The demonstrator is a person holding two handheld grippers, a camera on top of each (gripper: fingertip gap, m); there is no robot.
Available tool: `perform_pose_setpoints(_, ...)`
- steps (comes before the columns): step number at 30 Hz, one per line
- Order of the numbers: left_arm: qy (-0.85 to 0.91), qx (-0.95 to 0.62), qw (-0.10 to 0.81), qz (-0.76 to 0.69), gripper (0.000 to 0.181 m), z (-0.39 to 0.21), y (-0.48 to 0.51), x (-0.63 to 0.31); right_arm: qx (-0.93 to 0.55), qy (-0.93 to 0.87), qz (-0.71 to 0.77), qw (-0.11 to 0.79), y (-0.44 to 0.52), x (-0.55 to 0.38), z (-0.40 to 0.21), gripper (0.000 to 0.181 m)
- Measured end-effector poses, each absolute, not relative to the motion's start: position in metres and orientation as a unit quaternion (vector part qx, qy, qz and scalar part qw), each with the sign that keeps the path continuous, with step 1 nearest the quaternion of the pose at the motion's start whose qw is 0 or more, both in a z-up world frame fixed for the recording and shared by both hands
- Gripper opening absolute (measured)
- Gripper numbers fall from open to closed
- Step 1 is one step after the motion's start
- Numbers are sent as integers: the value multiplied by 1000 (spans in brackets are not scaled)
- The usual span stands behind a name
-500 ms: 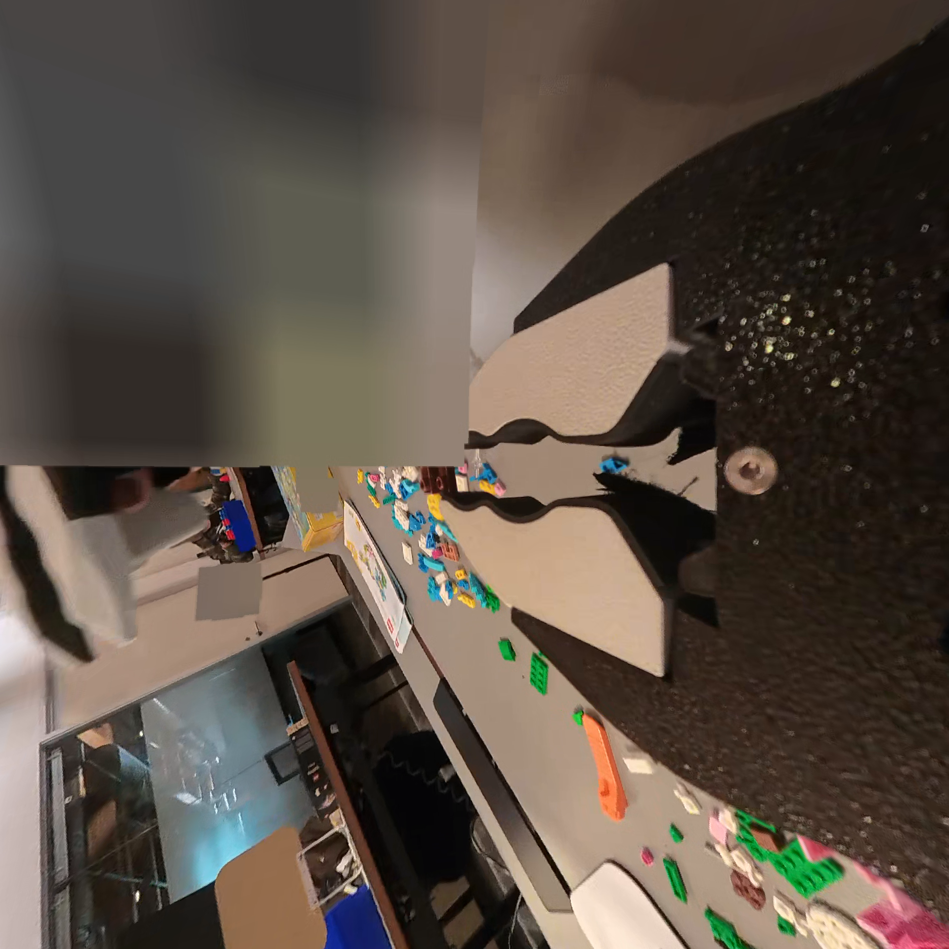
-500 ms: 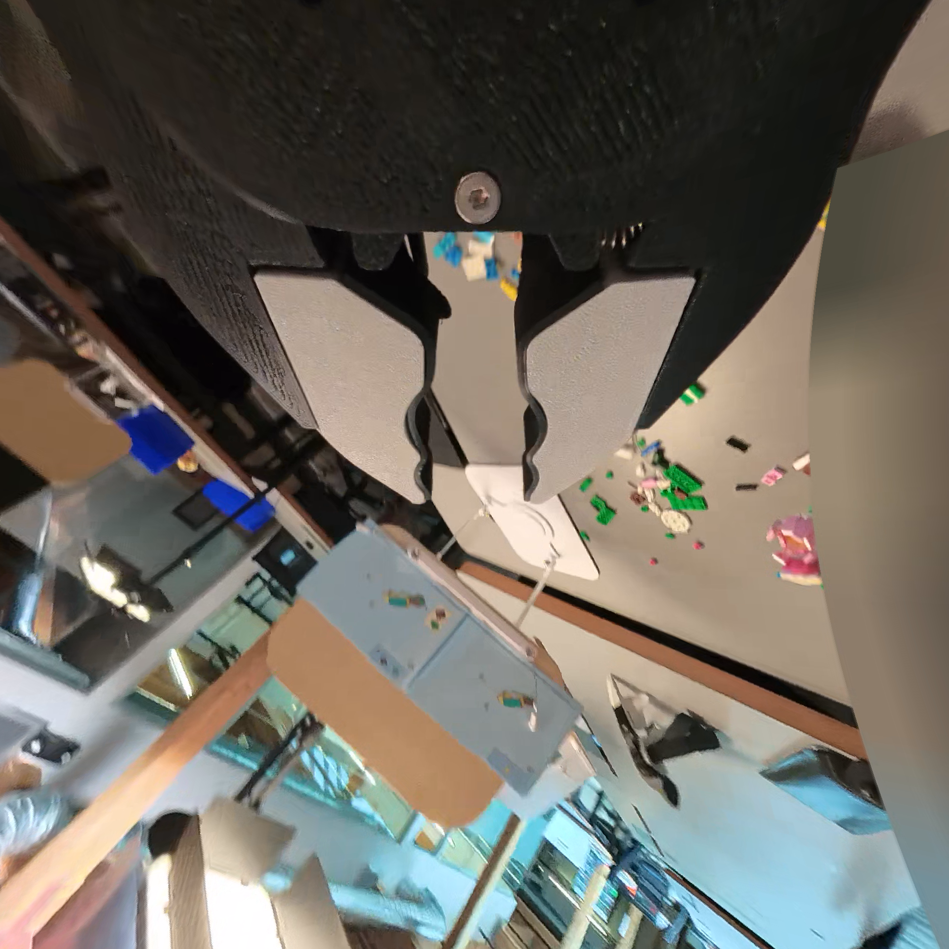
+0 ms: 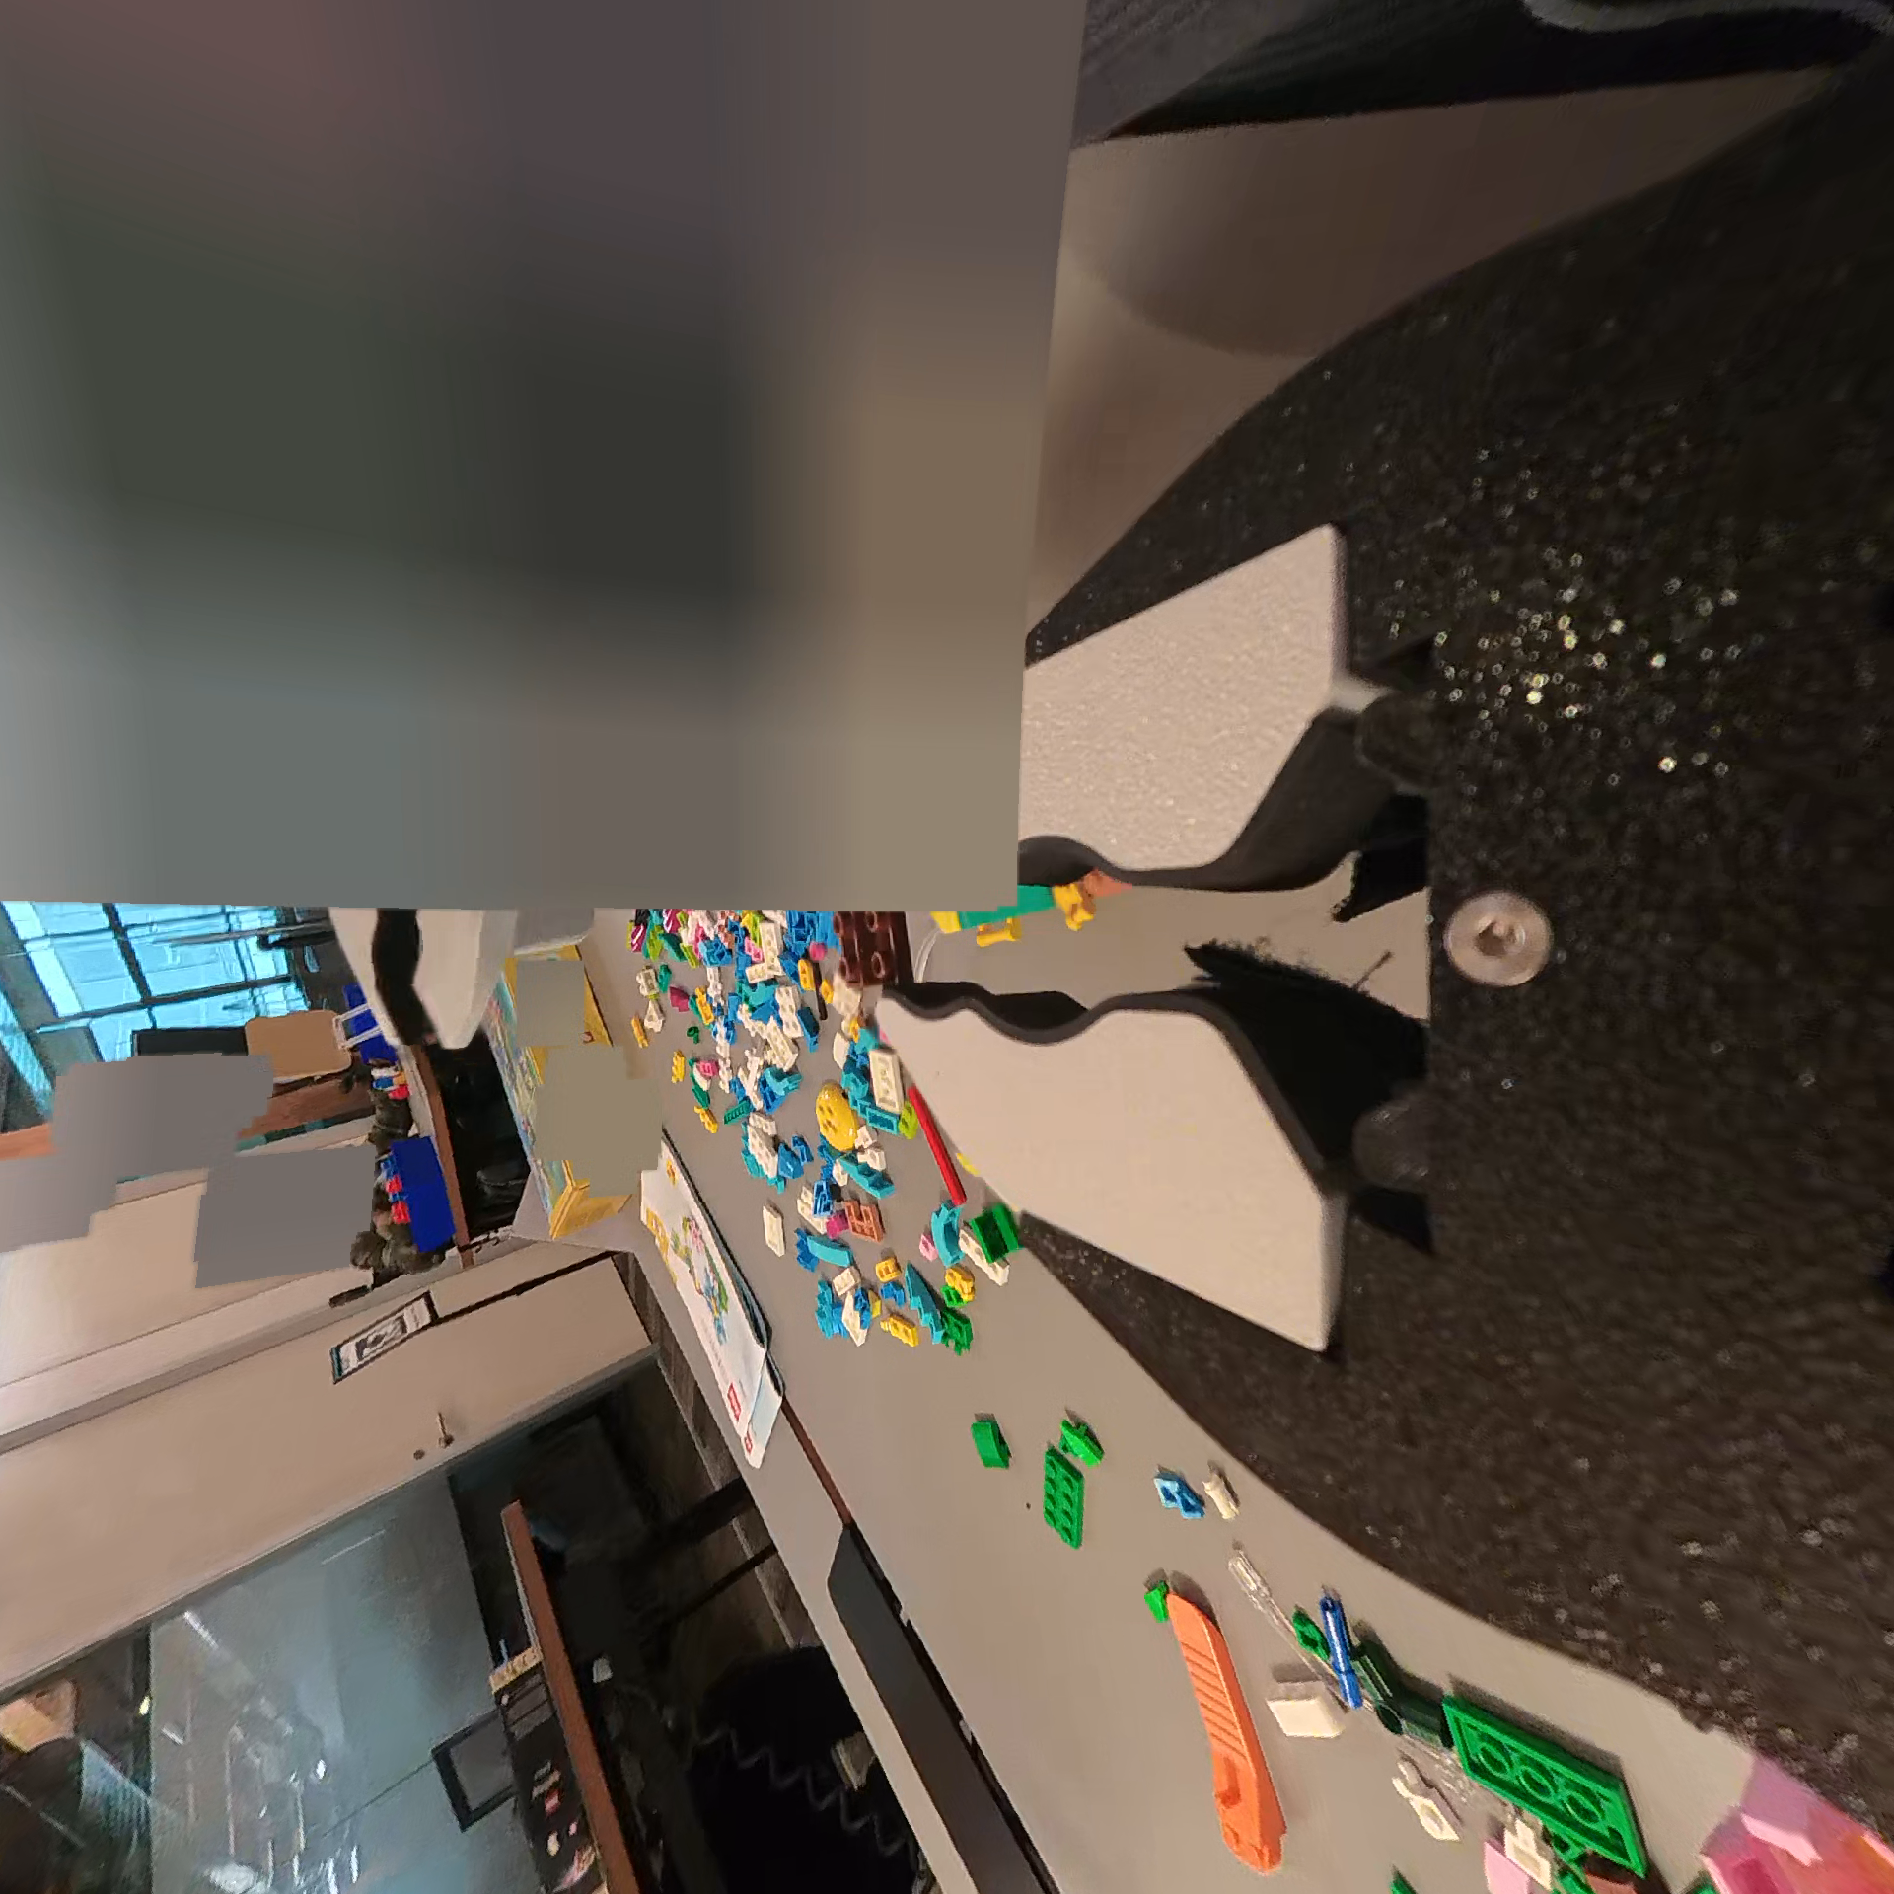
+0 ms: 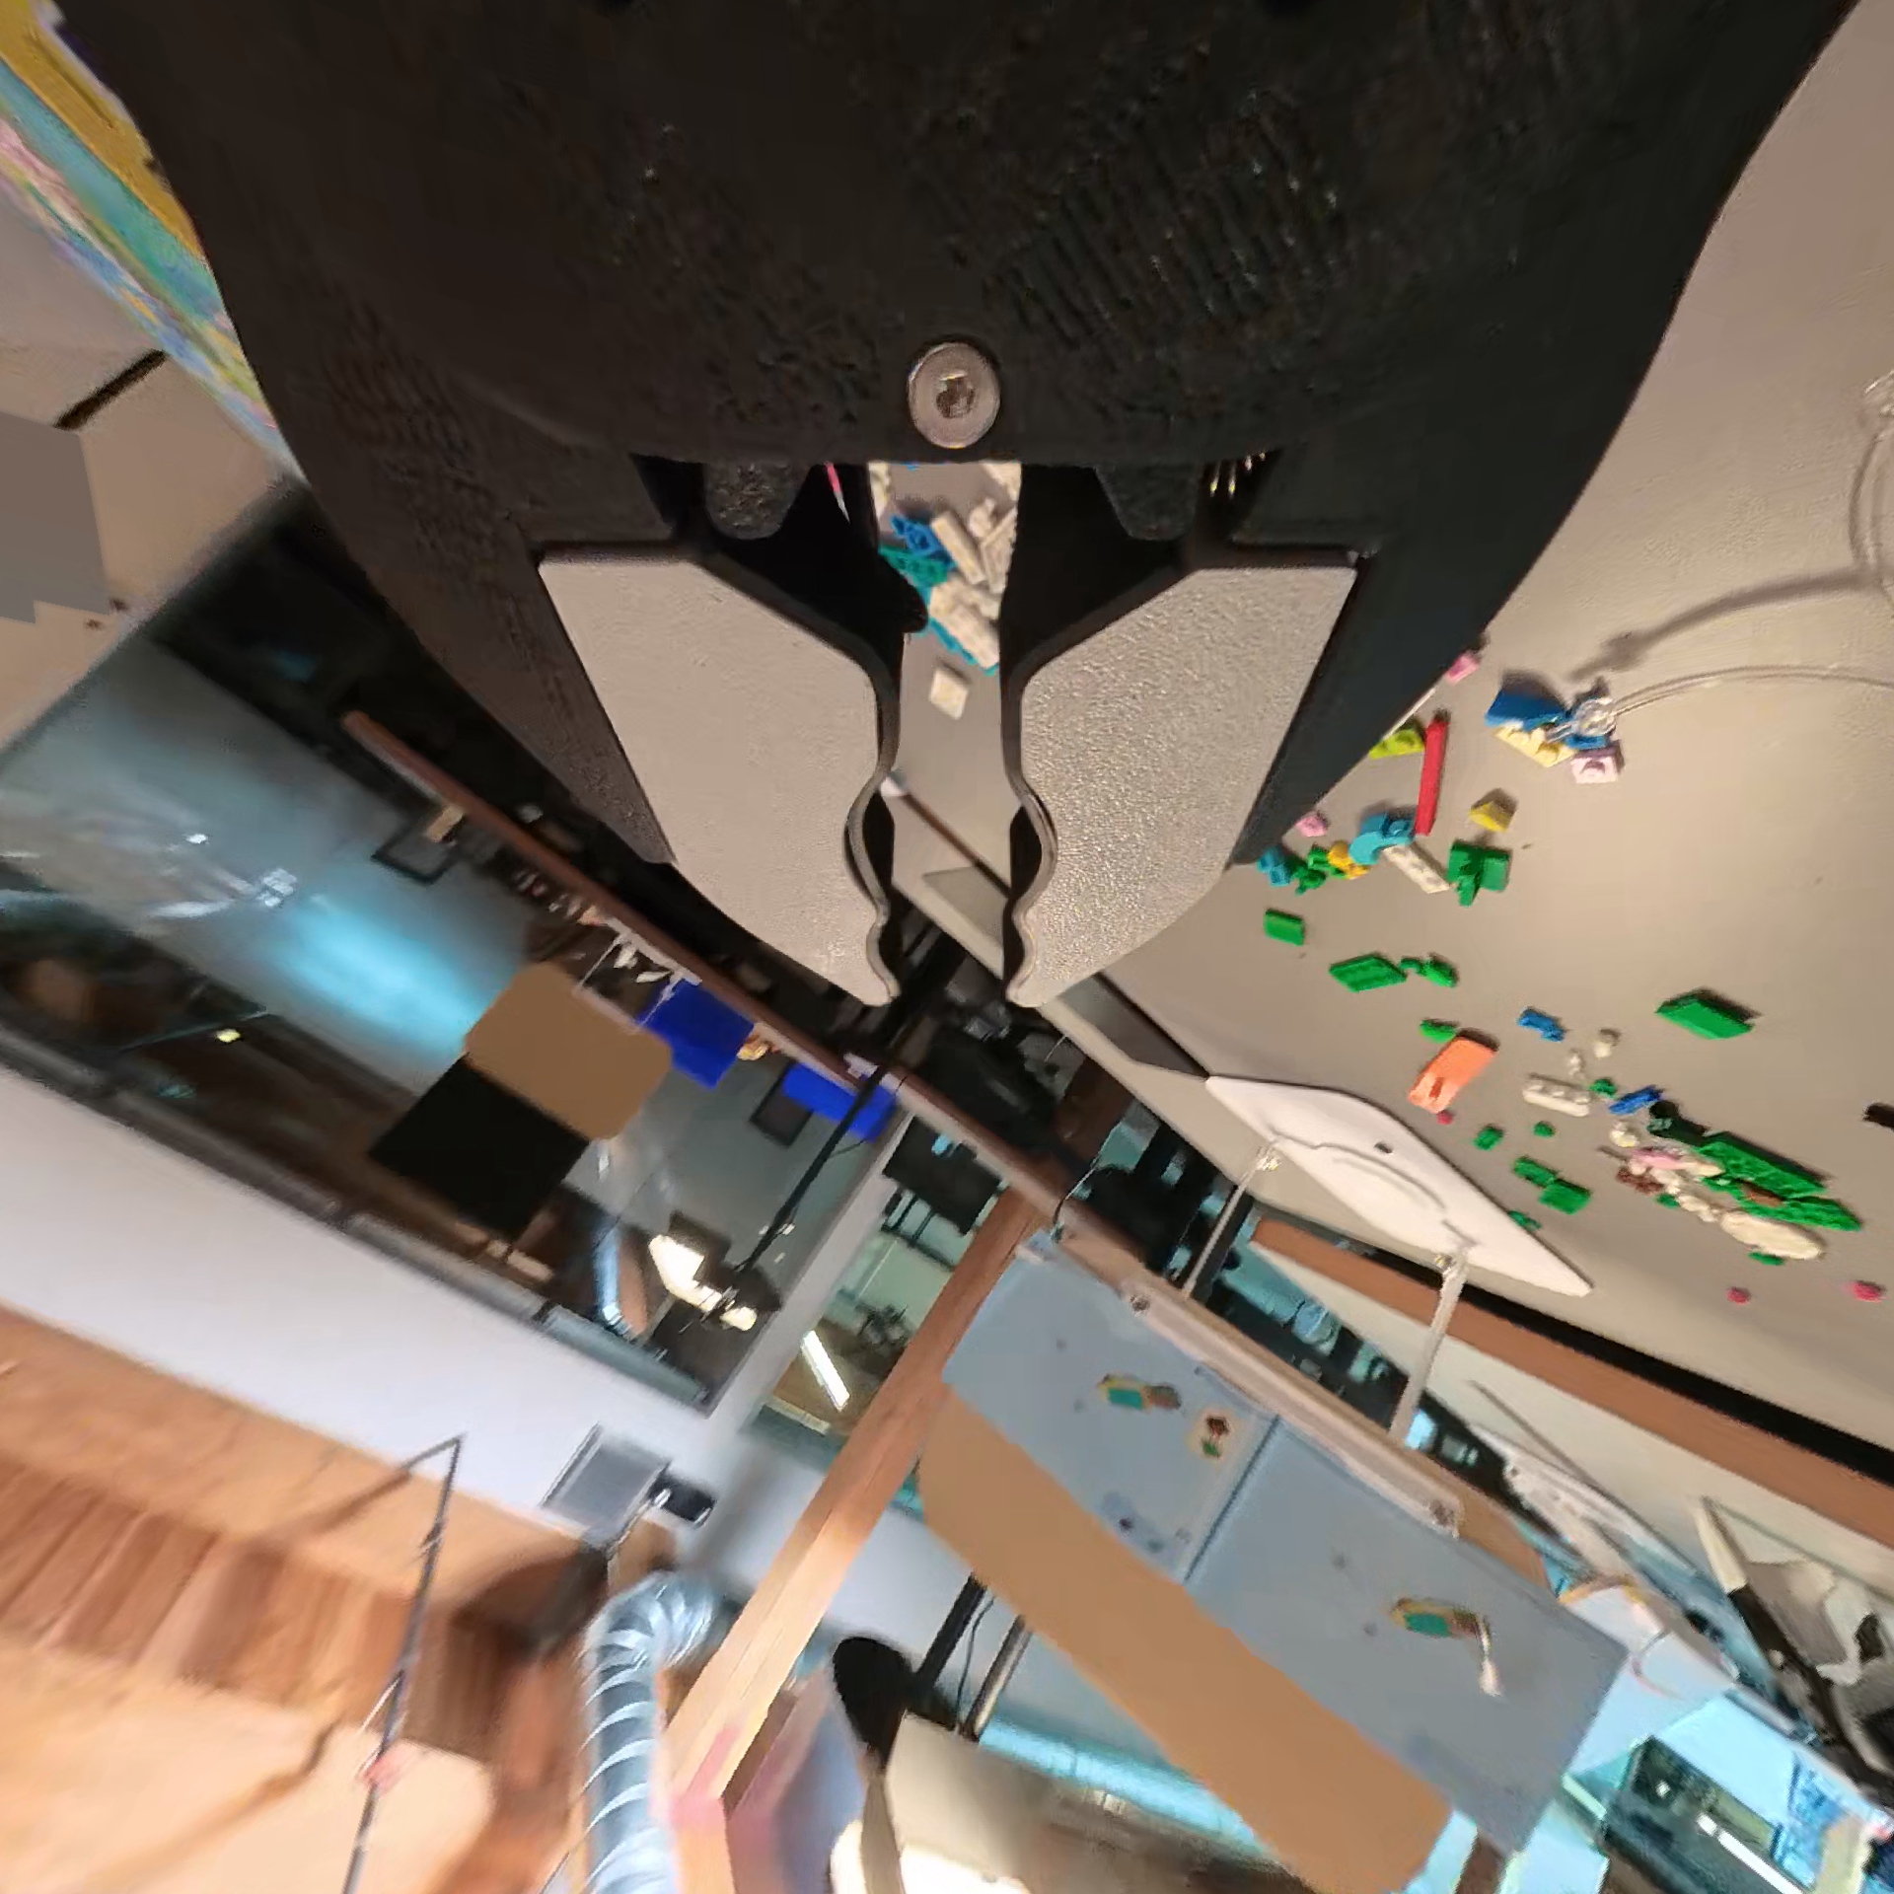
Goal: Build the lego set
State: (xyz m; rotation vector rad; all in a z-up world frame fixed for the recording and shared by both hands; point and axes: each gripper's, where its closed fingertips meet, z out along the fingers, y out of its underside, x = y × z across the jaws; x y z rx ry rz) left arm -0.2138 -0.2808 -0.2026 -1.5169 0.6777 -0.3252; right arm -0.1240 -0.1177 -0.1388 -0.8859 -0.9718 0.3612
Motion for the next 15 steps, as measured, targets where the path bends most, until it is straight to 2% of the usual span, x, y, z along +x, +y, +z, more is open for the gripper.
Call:
perform_pose_setpoints(3, 319, -676, 647, -150, 15, -208, -282, -208, -354, -437, 128, 817, -126, -121, -135, 0)
perform_pose_setpoints(15, 330, -679, 642, -134, 15, -212, -281, -205, -402, -460, 139, 780, -111, -130, -162, 0)
